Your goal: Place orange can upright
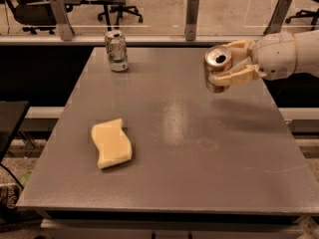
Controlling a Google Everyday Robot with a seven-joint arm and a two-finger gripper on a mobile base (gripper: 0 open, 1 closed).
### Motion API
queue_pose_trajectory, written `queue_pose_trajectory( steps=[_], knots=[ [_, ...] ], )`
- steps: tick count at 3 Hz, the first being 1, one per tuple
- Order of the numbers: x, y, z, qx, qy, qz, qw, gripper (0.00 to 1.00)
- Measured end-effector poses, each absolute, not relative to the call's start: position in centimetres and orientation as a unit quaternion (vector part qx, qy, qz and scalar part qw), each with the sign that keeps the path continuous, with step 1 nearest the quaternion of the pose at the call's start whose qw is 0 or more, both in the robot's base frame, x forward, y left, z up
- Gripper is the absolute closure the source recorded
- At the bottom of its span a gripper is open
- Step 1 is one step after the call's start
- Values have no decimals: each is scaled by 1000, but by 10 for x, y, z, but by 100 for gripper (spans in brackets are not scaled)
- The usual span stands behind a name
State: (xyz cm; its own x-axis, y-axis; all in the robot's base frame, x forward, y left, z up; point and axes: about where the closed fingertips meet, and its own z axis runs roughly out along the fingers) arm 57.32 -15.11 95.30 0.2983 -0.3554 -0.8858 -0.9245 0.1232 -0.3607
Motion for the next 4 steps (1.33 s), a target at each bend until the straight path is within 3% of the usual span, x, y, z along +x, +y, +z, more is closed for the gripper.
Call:
queue_pose_trajectory(
  steps=[2, 4],
  knots=[
    [576, -148, 953, -585, 548, 256, 540, 100],
    [598, -151, 943, -471, 637, 224, 568, 100]
  ],
)
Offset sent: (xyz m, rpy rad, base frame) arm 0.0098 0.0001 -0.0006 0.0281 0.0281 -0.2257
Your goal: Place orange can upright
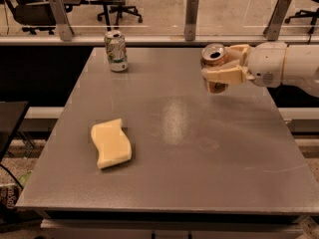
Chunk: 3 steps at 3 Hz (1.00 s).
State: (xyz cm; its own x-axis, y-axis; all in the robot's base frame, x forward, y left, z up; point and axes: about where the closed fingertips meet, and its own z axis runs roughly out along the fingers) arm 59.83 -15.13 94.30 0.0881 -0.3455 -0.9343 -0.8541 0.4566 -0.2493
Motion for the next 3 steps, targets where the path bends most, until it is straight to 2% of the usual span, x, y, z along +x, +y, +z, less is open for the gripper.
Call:
queue_pose_trajectory(
  steps=[3],
  knots=[
    [622, -170, 928, -353, 675, 224, 608, 100]
  ],
)
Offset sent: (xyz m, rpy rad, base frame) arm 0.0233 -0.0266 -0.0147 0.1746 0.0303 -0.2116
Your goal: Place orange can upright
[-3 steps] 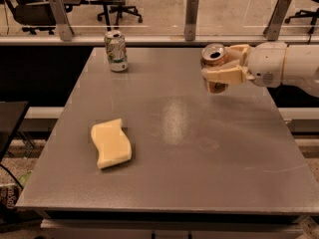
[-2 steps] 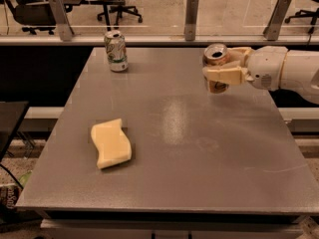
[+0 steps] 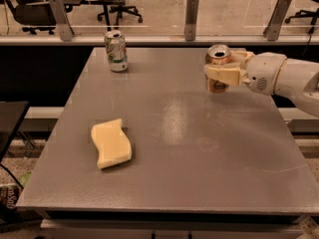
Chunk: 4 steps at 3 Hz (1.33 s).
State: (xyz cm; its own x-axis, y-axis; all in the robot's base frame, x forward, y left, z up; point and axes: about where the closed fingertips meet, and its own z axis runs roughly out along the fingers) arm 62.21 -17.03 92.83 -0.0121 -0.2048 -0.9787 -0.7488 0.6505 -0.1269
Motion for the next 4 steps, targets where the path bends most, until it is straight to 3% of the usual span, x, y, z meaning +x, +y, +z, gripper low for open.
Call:
queue_pose_trajectory(
  steps=[3, 4],
  knots=[
    [639, -189, 909, -285, 686, 223, 632, 100],
    [643, -195, 903, -268, 688, 217, 639, 83]
  ],
)
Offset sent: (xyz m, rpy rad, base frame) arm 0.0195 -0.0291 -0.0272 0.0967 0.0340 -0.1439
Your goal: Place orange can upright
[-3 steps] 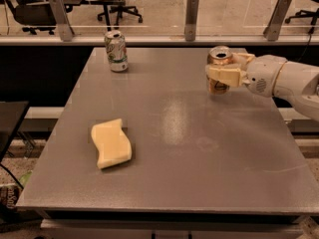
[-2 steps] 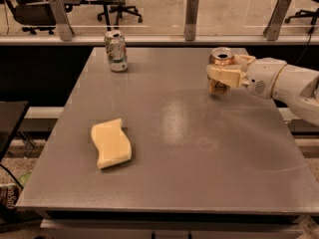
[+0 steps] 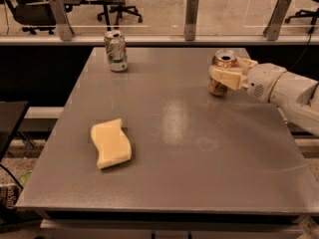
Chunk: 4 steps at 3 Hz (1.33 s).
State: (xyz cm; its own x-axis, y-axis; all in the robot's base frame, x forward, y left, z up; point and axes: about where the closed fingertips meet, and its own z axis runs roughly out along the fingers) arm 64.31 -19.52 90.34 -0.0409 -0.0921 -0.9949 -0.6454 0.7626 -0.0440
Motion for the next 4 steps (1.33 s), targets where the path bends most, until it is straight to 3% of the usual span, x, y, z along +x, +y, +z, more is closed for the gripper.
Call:
queue_pose_trajectory(
  steps=[1, 3, 4],
  knots=[
    [646, -196, 902, -266, 692, 213, 636, 52],
    [646, -191, 904, -269, 690, 215, 636, 5],
    [647, -188, 905, -271, 690, 216, 636, 0]
  ],
)
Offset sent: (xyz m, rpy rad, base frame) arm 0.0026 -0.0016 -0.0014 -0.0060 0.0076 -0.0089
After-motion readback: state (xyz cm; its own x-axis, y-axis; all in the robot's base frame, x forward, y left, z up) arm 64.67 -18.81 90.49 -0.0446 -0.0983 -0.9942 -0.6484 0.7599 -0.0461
